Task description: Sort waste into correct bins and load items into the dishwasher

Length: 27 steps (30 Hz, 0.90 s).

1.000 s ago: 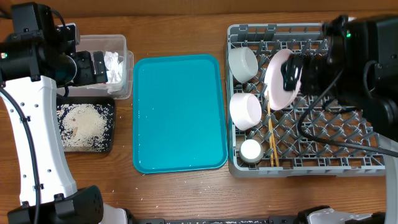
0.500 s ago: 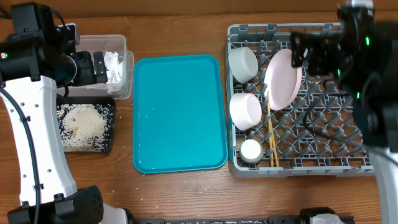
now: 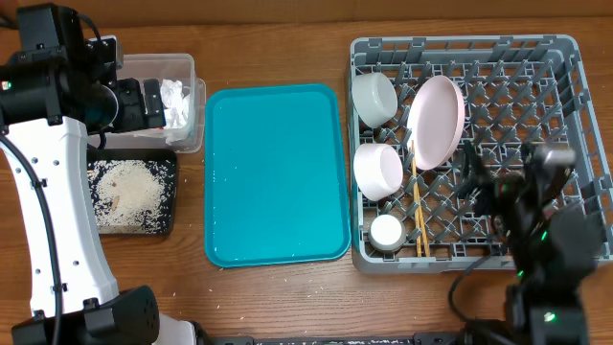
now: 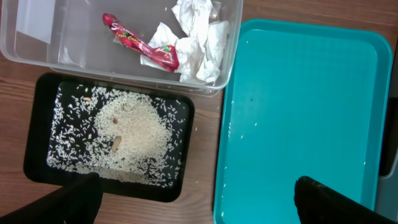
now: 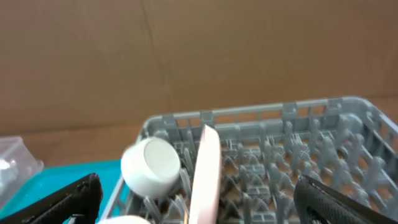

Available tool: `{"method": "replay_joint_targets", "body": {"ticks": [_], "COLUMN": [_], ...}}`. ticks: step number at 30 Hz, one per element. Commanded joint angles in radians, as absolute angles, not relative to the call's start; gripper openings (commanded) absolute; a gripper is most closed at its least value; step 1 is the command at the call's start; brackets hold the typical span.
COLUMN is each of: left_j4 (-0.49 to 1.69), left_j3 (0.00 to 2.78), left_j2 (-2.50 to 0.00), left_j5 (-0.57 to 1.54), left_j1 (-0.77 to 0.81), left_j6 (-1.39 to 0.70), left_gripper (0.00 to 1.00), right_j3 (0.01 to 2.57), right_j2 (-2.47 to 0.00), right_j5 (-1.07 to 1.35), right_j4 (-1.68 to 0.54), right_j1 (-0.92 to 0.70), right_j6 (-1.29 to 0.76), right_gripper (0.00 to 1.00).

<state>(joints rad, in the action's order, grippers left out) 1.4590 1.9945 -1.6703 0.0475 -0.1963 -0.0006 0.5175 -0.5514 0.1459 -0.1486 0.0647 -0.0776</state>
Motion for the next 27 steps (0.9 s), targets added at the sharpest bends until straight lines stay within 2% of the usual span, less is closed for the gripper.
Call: {"method": "replay_joint_targets", "body": {"ticks": [1, 9, 14, 21, 27], "left_j4": [1.46, 1.46, 1.46, 1.46, 1.46], "left_j3": [2.011, 2.011, 2.011, 2.011, 2.011], "left_j2": [-1.668, -1.668, -1.668, -1.668, -1.668], "left_j5": [0.044, 0.044, 0.044, 0.044, 0.044], "left_j1": [-0.19, -0.19, -0.19, -0.19, -0.189], "left_j6": [-0.007, -0.007, -0.007, -0.007, -0.007], "left_gripper": [1.0, 1.0, 1.0, 1.0, 1.0], "right_j3": [0.347, 0.078, 0.011, 0.008, 0.008], "right_j2": [-0.435, -0.247, -0.17, 0.003, -0.003], "right_j5": [0.152, 0.152, 0.152, 0.152, 0.16], "right_j4": [-0.05, 0.146, 0.155, -0.065, -0.066], "right_j1": [0.058, 0.012, 0.012, 0.012, 0.012], "right_j6": [-0.078, -0.078, -0.078, -0.078, -0.082], "right_gripper": [1.0, 1.0, 1.0, 1.0, 1.0]}}
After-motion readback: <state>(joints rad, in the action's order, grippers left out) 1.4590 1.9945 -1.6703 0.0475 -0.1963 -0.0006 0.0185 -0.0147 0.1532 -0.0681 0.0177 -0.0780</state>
